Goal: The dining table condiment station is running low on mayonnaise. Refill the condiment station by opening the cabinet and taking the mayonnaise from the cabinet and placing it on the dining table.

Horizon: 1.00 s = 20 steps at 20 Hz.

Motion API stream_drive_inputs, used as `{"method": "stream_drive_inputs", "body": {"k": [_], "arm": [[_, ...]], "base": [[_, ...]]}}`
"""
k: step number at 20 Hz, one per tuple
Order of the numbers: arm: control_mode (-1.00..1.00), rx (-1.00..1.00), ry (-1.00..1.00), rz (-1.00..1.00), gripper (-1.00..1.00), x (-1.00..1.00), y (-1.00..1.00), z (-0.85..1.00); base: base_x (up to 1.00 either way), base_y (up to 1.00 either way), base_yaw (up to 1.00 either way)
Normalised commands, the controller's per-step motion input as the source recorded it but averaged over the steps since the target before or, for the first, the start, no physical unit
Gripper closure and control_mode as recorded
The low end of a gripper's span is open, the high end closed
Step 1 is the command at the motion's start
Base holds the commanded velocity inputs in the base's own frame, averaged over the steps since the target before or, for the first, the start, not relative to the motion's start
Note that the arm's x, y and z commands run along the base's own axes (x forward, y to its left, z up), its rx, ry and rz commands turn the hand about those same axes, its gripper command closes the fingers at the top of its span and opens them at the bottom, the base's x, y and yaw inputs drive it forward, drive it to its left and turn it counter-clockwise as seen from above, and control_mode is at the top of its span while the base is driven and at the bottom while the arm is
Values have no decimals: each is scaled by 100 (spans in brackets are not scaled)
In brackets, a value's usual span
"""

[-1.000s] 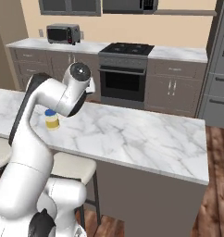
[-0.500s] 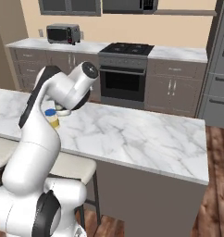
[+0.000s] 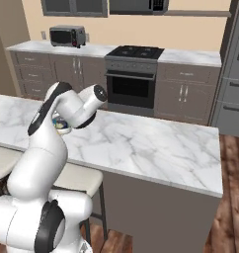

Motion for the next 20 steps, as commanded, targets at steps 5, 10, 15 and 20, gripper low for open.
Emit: {"method": "stream_drive_inputs", "body": {"k": [5,10,15,20], "arm": [[-100,0,-4,12,100,37,15,-31],[-100,0,-1,10,100,39,0,-25],[-100,0,0,7,100,16,0,-19],[-100,1,-6,3,100,12,0,-36]], "base": [[0,0,0],[0,0,0],[0,0,0],[0,0,0]]}}
